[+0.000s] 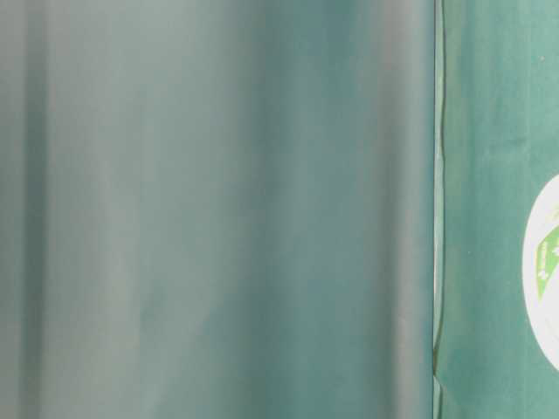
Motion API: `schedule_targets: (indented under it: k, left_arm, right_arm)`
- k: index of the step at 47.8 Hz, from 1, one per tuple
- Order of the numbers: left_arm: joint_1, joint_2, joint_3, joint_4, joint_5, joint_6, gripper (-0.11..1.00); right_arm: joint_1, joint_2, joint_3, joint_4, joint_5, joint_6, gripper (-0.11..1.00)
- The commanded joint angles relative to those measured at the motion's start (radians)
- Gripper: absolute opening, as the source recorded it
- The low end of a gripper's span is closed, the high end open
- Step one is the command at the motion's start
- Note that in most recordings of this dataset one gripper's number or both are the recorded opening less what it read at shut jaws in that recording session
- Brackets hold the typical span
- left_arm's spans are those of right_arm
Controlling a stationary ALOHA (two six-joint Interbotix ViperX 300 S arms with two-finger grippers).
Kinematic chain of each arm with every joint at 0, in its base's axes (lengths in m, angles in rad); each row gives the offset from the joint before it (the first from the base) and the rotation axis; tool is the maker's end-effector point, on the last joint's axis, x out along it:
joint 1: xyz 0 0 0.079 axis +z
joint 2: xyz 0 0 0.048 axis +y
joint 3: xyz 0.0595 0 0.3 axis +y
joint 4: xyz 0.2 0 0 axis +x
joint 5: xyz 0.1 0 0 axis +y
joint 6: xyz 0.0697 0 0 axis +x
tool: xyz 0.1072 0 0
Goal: Peel off the duct tape with your right arm.
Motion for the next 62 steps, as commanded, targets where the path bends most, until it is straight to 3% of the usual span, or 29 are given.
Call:
schedule_targets:
  k: [1, 3, 7, 10, 19, 30, 32, 36, 40, 47, 53, 62]
  left_arm:
    - [-0.006, 0.002, 0.018, -0.012, -0.038, -0.002, 0.24]
    - [-0.011, 0.002, 0.021, -0.011, -0.052, -0.002, 0.22]
    - [-0.020, 0.000, 0.031, -0.011, -0.067, 0.000, 0.06]
    - [-0.021, 0.000, 0.035, -0.011, -0.069, 0.000, 0.00]
    - [-0.021, 0.000, 0.052, -0.012, -0.074, -0.003, 0.00]
    - [-0.054, 0.000, 0.055, -0.012, -0.077, -0.003, 0.01]
    - [-0.061, 0.000, 0.055, -0.012, -0.078, -0.002, 0.06]
    - [-0.064, 0.000, 0.064, -0.012, -0.080, -0.002, 0.23]
    - [-0.064, 0.000, 0.071, -0.012, -0.080, -0.002, 0.48]
    - [-0.064, 0.000, 0.075, -0.012, -0.087, -0.003, 0.89]
    - [-0.064, 0.005, 0.069, -0.012, -0.103, -0.002, 0.93]
    - [-0.064, 0.069, 0.044, -0.012, -0.144, -0.003, 0.93]
  right_arm:
    - [-0.003, 0.005, -0.002, 0.006, -0.006, 0.011, 0.24]
    - [-0.003, 0.003, 0.006, 0.005, -0.009, 0.012, 0.22]
    - [-0.003, -0.008, 0.031, 0.006, -0.025, 0.026, 0.05]
    - [-0.003, -0.015, 0.040, 0.005, -0.038, 0.037, -0.01]
    - [-0.003, -0.018, 0.057, 0.000, -0.044, 0.049, -0.09]
    - [-0.003, -0.017, 0.071, 0.000, -0.051, 0.052, -0.09]
    - [-0.003, -0.017, 0.072, 0.000, -0.054, 0.052, -0.09]
    - [-0.003, -0.017, 0.075, 0.000, -0.063, 0.052, -0.01]
    - [-0.003, -0.015, 0.075, 0.000, -0.071, 0.052, 0.12]
    - [-0.003, -0.017, 0.077, 0.000, -0.078, 0.052, 0.52]
    - [-0.003, -0.017, 0.075, 0.002, -0.080, 0.052, 0.84]
    - [-0.003, 0.000, 0.075, 0.002, -0.092, 0.051, 0.84]
